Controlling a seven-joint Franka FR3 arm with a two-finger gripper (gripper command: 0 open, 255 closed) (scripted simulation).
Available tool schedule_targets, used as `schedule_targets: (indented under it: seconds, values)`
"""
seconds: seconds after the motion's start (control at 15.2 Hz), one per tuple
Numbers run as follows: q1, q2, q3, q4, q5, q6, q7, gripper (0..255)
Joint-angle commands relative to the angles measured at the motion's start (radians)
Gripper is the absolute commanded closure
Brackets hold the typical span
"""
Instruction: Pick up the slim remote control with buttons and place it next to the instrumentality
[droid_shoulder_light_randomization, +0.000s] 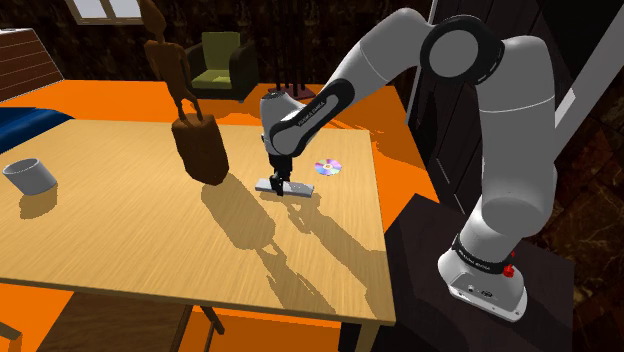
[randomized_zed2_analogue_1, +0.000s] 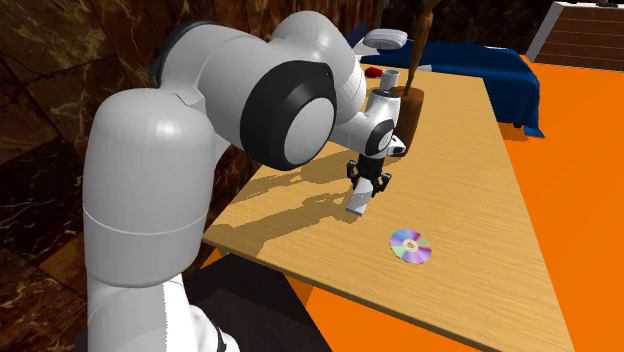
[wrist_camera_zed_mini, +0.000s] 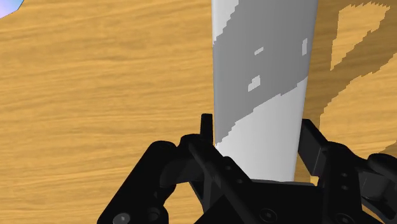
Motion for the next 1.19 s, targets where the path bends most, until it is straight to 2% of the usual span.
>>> schedule_targets:
  seconds: [0.0,0.33,0.59,1.12]
  values:
    - [0.000,0.000,0.000,0.000,0.000,0.000,0.000,0]
    - [0.000,0.000,0.000,0.000,0.000,0.000,0.000,0]
    - [-0.012,-0.079,0.015,0.025,0.028,-0.101,-0.018,0]
    - [-0.012,-0.079,0.015,0.025,0.028,-0.101,-0.018,0]
